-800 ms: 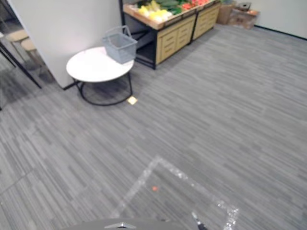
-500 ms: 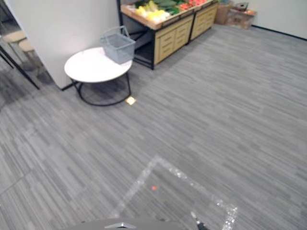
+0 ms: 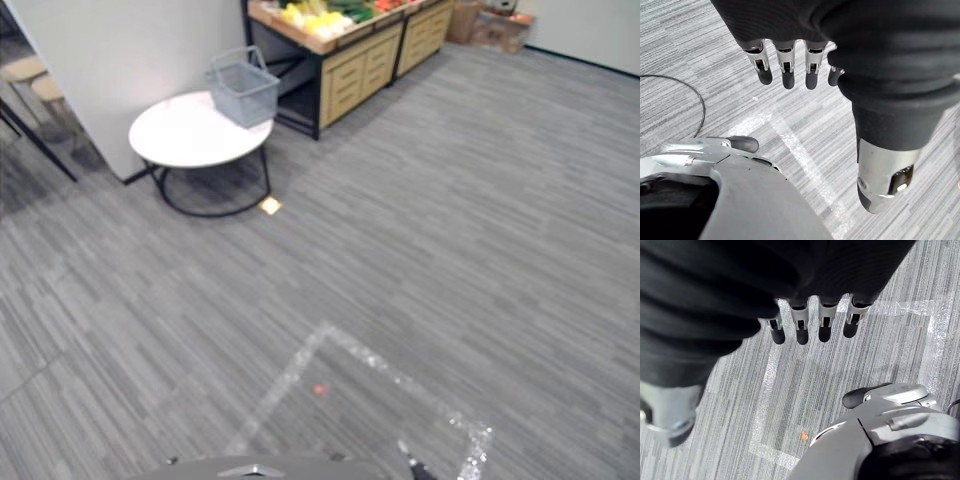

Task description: Pick vegetable in the basket

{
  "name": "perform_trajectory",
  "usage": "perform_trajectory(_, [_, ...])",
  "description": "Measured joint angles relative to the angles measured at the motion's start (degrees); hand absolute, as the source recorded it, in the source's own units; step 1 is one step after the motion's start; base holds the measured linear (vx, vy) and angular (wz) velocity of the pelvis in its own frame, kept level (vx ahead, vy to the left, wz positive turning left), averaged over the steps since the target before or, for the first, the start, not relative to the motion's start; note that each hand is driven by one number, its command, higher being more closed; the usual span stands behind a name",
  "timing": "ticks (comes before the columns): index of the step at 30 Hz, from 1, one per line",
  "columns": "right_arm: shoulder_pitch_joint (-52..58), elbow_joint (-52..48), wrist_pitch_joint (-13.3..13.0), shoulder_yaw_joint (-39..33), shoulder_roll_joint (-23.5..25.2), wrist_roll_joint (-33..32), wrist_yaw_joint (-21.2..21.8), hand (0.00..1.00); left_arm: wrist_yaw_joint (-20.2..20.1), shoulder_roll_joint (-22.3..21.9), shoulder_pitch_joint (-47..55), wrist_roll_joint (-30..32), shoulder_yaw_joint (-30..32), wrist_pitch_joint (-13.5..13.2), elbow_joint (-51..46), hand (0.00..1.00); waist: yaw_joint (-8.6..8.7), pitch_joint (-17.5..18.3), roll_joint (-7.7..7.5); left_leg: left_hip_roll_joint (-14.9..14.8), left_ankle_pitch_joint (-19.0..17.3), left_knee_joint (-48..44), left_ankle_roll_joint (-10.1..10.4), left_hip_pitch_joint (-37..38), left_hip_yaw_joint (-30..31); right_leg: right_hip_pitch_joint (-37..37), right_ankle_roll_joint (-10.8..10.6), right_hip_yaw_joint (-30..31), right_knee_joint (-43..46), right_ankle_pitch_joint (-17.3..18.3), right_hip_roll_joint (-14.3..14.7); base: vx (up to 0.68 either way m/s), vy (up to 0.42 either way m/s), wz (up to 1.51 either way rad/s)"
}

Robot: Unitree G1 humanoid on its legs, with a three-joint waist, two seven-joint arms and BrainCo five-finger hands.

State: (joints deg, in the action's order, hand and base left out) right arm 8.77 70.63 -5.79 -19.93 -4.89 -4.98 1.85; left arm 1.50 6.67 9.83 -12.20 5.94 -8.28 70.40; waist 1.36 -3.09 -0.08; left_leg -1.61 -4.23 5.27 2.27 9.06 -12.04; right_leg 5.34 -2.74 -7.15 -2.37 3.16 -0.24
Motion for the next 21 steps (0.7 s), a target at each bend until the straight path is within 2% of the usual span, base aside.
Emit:
perform_trajectory(14, [-0.6,-0.2,0.0,-0.5,0.2,0.0,0.0,0.0,0.5,0.0,-0.6,0.0,0.7,0.0,0.0,0.0,0.04,-0.3,0.17,-0.3,-0.5,0.0,0.7,-0.8,-1.8,-0.5,0.0,1.2,-0.9,0.0,0.4,0.01,-0.03,-0.05])
perform_trajectory(18, [-2.1,-0.5,0.0,-0.1,-0.4,0.0,0.1,0.0,0.7,-0.2,-1.8,-0.1,1.7,0.0,-0.4,0.0,-0.05,-1.9,0.49,-1.1,-0.8,-0.2,1.3,-1.2,-4.0,-3.2,0.5,2.8,1.8,0.4,1.1,0.01,-0.035,-0.26])
perform_trajectory(19, [-3.1,-0.5,0.0,0.3,-0.2,0.0,0.1,0.0,0.7,-0.1,-2.0,-0.1,2.6,0.0,-0.7,0.0,-0.06,-2.6,0.13,-1.4,-1.4,-2.1,2.0,-2.3,-5.3,-5.2,1.5,3.3,4.6,1.4,1.2,0.0,-0.041,-0.48])
perform_trajectory(20, [-3.6,-0.6,-0.1,0.5,0.1,0.0,0.1,0.0,0.7,0.2,-2.2,-0.1,3.2,0.1,-0.8,0.0,0.01,-2.9,-0.49,-1.5,-2.0,-4.2,2.9,-3.3,-5.9,-6.2,1.6,3.5,6.3,2.2,1.0,-0.01,-0.086,-0.34])
perform_trajectory(21, [-3.8,-0.6,-0.4,0.9,0.6,0.0,0.1,0.0,0.9,0.7,-3.1,-0.2,3.7,0.1,-1.1,0.0,0.02,-3.9,-1.35,-2.1,-3.8,-11.0,3.7,-6.4,-7.0,-7.5,2.2,4.0,8.9,3.8,0.4,-0.02,-0.153,-0.13])
